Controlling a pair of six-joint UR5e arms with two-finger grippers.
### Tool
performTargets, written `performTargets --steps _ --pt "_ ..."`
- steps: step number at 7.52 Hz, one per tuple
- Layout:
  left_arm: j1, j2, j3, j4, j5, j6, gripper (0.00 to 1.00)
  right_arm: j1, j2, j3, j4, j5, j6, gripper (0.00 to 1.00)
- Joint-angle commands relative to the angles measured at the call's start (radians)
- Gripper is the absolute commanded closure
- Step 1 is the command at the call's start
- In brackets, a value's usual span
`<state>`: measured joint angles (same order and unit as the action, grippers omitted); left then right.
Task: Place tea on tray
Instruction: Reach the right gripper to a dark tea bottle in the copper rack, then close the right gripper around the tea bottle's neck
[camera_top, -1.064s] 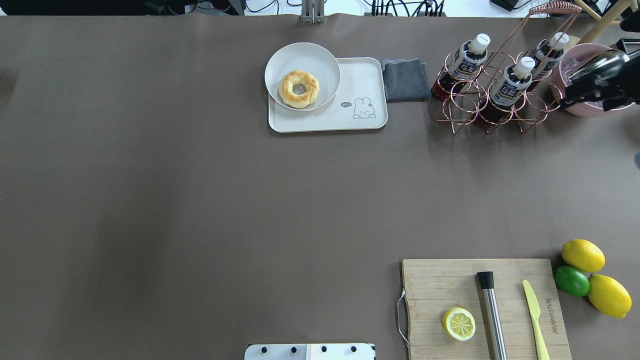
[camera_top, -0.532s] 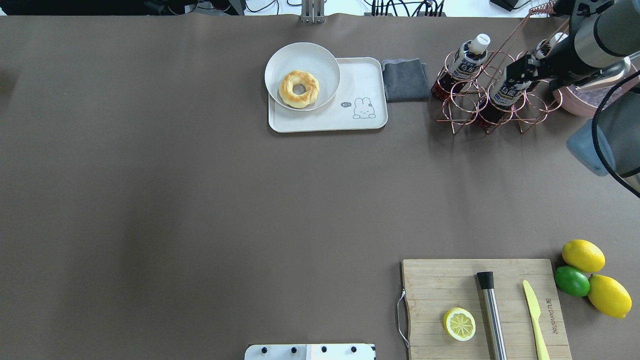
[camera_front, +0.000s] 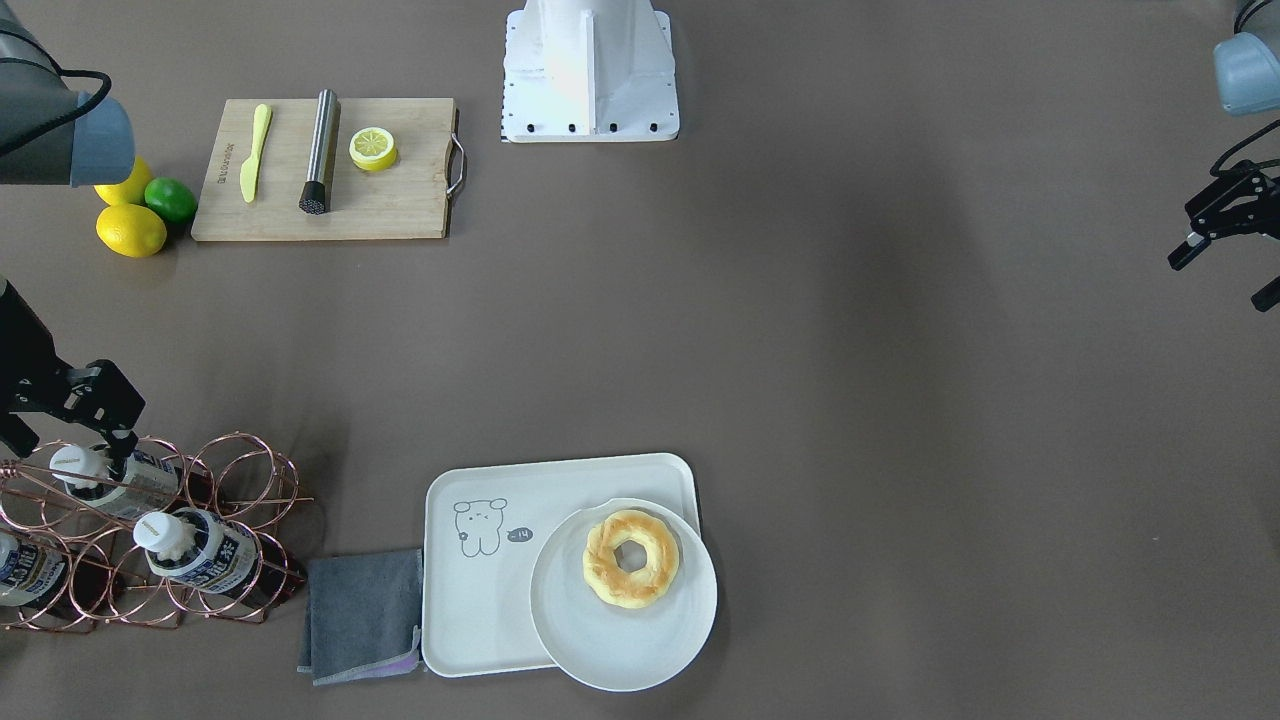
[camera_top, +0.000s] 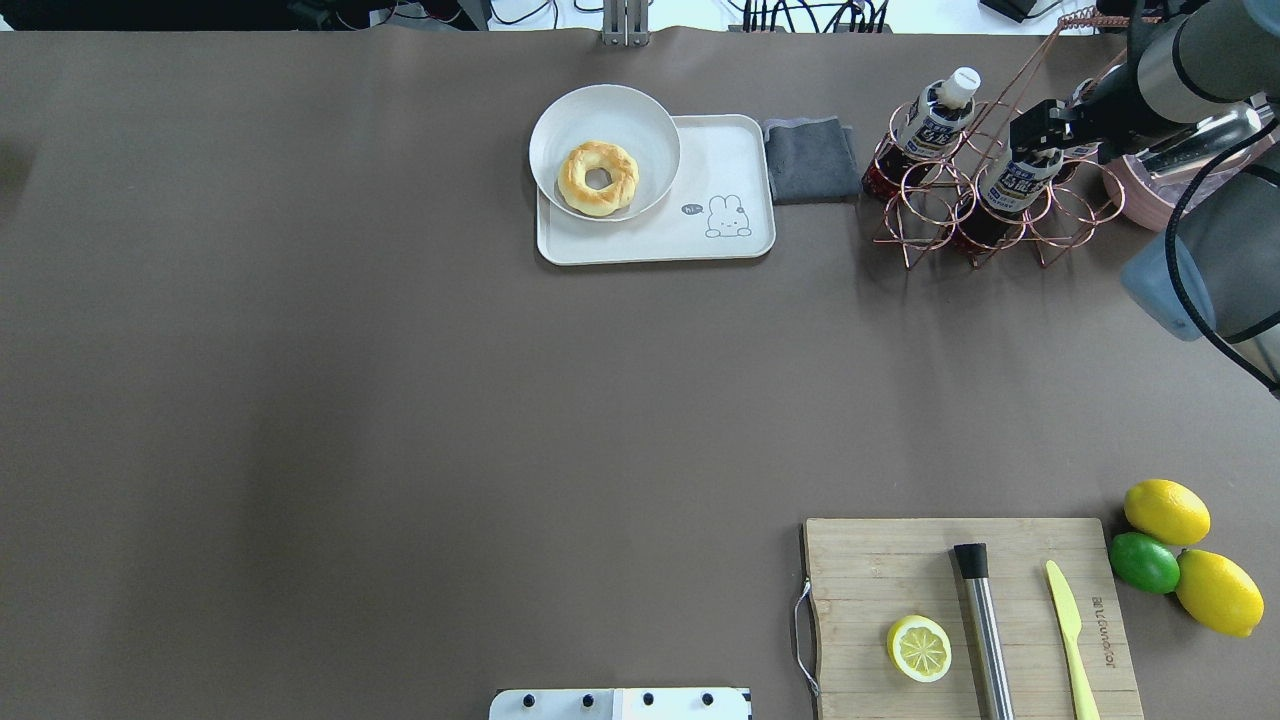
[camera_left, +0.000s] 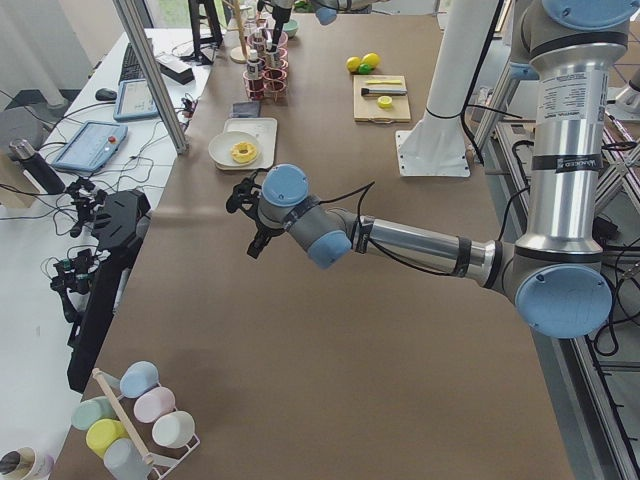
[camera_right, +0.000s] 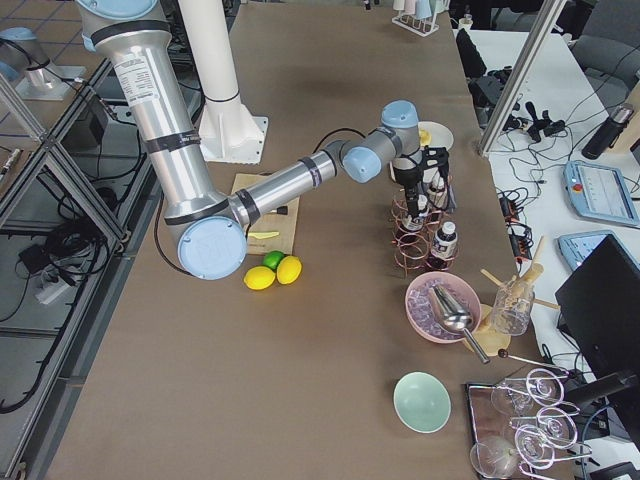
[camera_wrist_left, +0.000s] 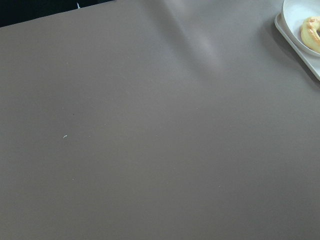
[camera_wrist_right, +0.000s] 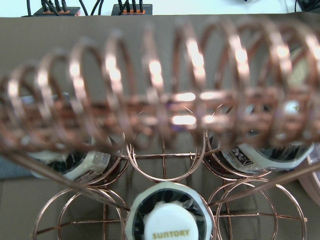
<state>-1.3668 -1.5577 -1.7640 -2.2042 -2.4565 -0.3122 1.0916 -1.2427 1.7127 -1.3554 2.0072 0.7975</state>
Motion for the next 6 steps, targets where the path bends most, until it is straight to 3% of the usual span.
performTargets --steps 1,3,6 --pt "0.0 0.001 0.0 0.0 0.001 0.001 0.0 0.008 0.012 -0.001 0.001 -0.005 -0.006 0.31" --pt "0.0 0.001 0.0 -0.002 0.001 0.001 0.0 0.017 0.014 -0.001 0.001 -0.004 -0.008 0.38" --pt "0.0 0.004 0.001 -0.002 0.001 0.002 0.0 0.022 0.025 -0.001 -0.001 -0.005 -0.008 0.39"
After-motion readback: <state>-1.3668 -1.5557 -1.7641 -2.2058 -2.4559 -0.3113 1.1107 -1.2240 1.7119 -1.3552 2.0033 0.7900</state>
